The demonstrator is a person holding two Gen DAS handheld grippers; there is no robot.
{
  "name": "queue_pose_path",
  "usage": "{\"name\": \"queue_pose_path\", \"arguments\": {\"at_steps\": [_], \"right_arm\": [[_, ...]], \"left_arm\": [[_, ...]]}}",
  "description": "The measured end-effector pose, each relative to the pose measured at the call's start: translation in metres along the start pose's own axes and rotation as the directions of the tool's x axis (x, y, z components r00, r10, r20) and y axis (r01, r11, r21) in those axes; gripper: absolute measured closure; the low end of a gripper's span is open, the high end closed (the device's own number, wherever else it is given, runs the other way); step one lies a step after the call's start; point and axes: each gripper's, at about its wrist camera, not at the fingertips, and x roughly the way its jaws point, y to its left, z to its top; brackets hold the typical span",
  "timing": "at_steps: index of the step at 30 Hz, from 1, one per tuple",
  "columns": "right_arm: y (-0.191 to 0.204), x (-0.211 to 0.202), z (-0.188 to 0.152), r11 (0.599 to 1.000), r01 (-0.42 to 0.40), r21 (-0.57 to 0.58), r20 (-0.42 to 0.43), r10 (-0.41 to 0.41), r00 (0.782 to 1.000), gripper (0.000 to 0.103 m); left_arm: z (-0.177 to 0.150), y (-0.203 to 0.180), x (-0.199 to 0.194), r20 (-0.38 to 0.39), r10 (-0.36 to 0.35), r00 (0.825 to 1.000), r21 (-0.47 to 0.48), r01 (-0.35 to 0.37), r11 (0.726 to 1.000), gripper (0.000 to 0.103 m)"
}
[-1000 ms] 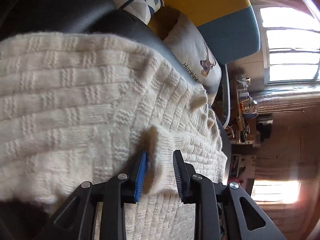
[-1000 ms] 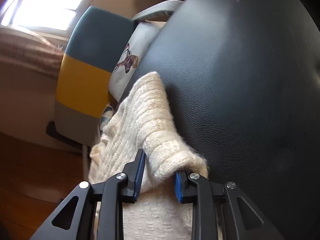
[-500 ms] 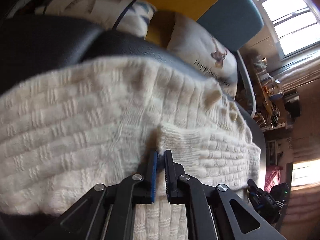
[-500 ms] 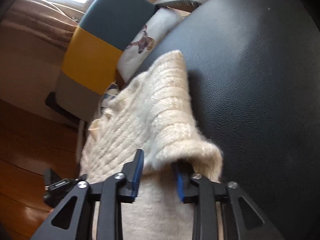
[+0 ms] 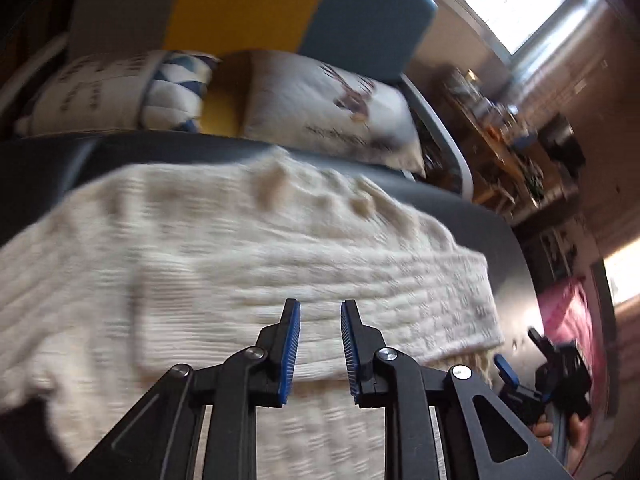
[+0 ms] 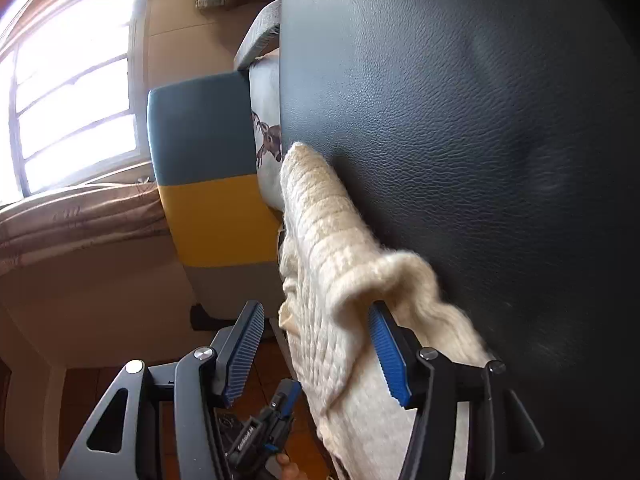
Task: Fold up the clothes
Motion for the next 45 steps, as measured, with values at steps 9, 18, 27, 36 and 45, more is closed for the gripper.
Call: {"name": "queue_pose_path", "arguments": {"at_steps": [9, 18, 27, 36, 45], "right_arm": [[0.005, 0.004, 0.009, 0.994, 0.066, -0.082, 0.205, -0.047, 0.978, 0.047], [0.048, -0.019, -0.001, 0.892, 0.233, -0.388, 0.028, -0.241, 0.97, 0.049], [0.125, 0.038, -0.006, 0.429, 0.331, -0.841, 0.122, -0.445, 0.887, 0.054], [0.091, 0.106, 0.019, 0.174, 0.457, -0.872, 0.264, -0.619, 0.739, 0.055], [0.125, 0.077, -0.062, 0.05, 0.386, -0.921, 0.304, -0.529, 0.793, 0.054]], "left_arm": [[-0.018, -0.04, 0.068, -0.105, 0.122, 0.987, 0.173, -0.102, 0.98, 0.083], [-0.011, -0.037, 0.056, -0.112, 0.058, 0.992, 0.141, -0.042, 0.989, 0.085], [-0.007, -0.068, 0.049, -0.058, -0.008, 0.998, 0.219, 0.021, 0.975, 0.083], [-0.018, -0.023, 0.067, -0.085, -0.013, 0.996, 0.117, 0.023, 0.993, 0.083], [-0.011, 0.013, 0.01, 0.017, -0.115, 0.993, -0.087, 0.116, 0.989, 0.083]]}}
